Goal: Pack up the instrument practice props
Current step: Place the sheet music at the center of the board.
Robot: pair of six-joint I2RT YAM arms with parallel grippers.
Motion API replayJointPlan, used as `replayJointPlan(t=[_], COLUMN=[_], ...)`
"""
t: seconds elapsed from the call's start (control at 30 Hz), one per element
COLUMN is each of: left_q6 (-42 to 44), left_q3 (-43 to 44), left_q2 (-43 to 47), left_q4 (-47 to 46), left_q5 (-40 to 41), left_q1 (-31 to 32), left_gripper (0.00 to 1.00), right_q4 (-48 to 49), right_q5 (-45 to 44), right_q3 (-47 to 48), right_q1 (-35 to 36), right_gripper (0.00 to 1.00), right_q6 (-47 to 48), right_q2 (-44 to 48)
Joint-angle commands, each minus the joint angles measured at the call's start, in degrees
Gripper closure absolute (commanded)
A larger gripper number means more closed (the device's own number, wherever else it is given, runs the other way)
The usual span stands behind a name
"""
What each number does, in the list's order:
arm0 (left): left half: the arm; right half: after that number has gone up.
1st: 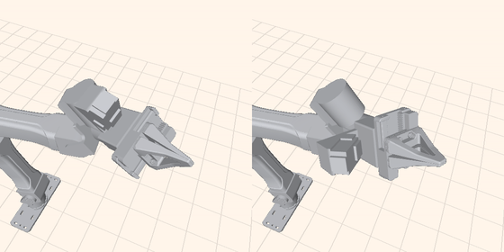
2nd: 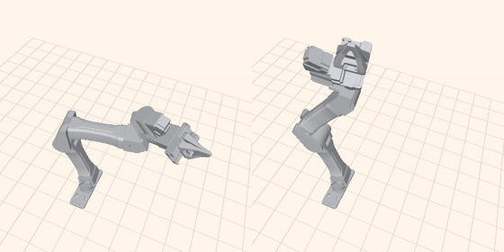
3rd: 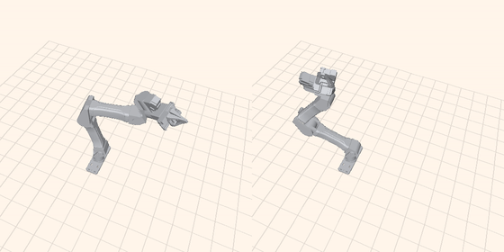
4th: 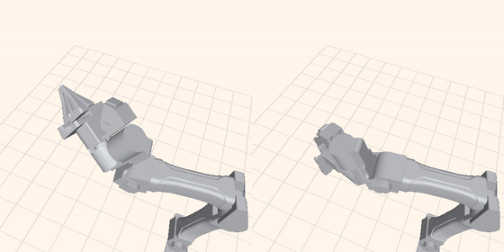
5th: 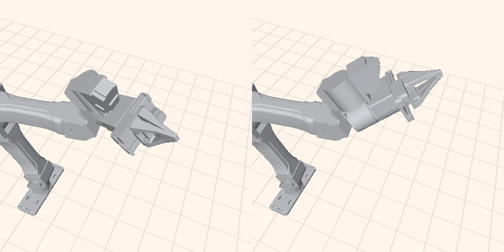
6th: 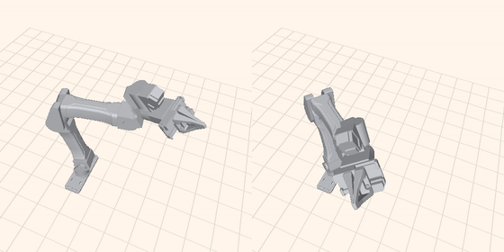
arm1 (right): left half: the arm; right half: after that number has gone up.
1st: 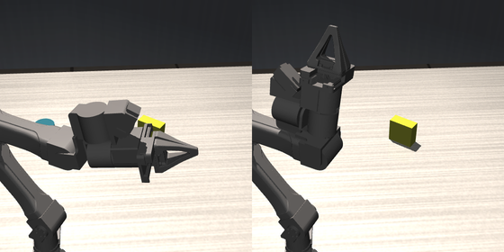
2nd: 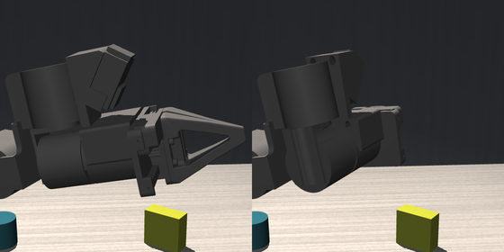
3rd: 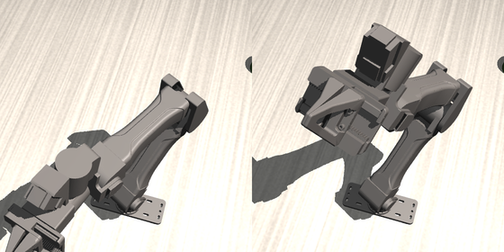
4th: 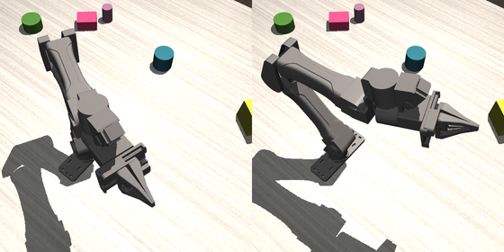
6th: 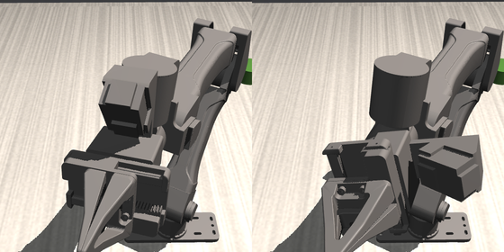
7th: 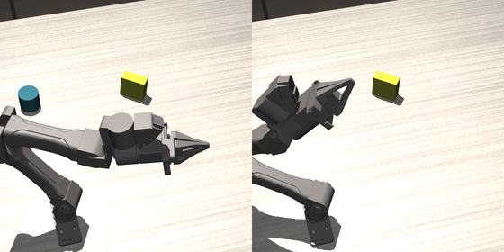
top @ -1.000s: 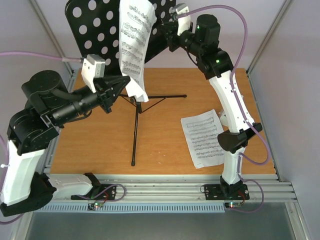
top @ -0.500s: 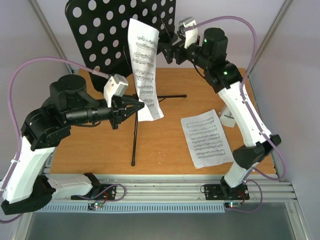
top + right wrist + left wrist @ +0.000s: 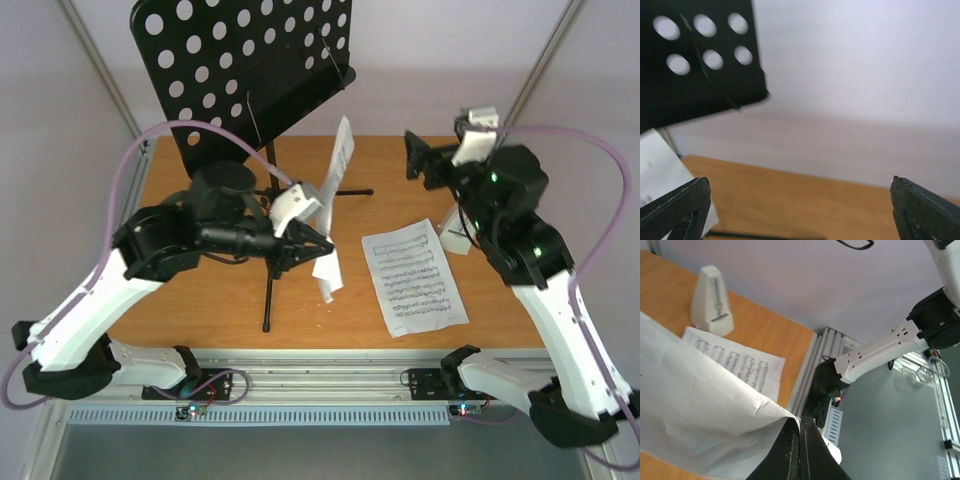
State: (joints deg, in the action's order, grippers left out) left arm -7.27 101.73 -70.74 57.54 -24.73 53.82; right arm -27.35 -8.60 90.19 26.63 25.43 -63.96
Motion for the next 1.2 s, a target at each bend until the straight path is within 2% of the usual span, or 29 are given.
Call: replayJointPlan(t=[0.0,0.13,0.27,0.6,0.77,0.9,1.0,1.07,1.17], left_q6=[-1.3,-3.5,-5.8,-15.2,-24.0,-31.9,-39.8,-43.3,-45.1], left_q3=[-0.6,-0.2,0.3,1.5,-9.5,-24.0,-31.7,-35.5,-37.7], left_q2=[-4.5,-10.6,-17.2,-32.6,-34.7,-35.4,-37.4,-39.3,-41.2], left_q4=[-5.2,-9.2,-15.6,-34.7,-52.8,-65.8,-75.8,-80.0,-81.4], left_q5=[1.7,0.5,1.5,0.2,6.0,14.8,16.2,15.2,14.4], left_q1=[5.2,8.6,11.2,11.6,11.3,10.0,8.4,8.0,8.0], left_gripper=[1.0,1.0,1.0,1.0,0.99,0.99,1.0,0.99,0.99], right_q4=[-7.8,-11.7,-17.4,-28.8,-30.4,-31.8,-32.1,-32.0,-31.6], right_q5=[-11.2,-11.4,-13.3,-24.3,-25.2,-24.9,-24.2,-23.8,-23.2], right_q3=[-11.1,-20.0,-23.8,-22.1,-22.2,-22.5,-23.1,-23.6,-24.1], right_q1=[-0.1,-0.1,-0.1,-0.1,-0.1,-0.1,-0.1,-0.1,-0.1], right_gripper=[0.01,0.01,0.01,0.02,0.02,0.01,0.01,0.02,0.01], right_q6=[-7.2,-11.6,-14.5,-13.3,-13.4,-13.5,-13.4,-13.5,-13.8], right_q2=[9.9,19.5,27.1,42.1,45.4,44.4,43.6,43.3,43.0])
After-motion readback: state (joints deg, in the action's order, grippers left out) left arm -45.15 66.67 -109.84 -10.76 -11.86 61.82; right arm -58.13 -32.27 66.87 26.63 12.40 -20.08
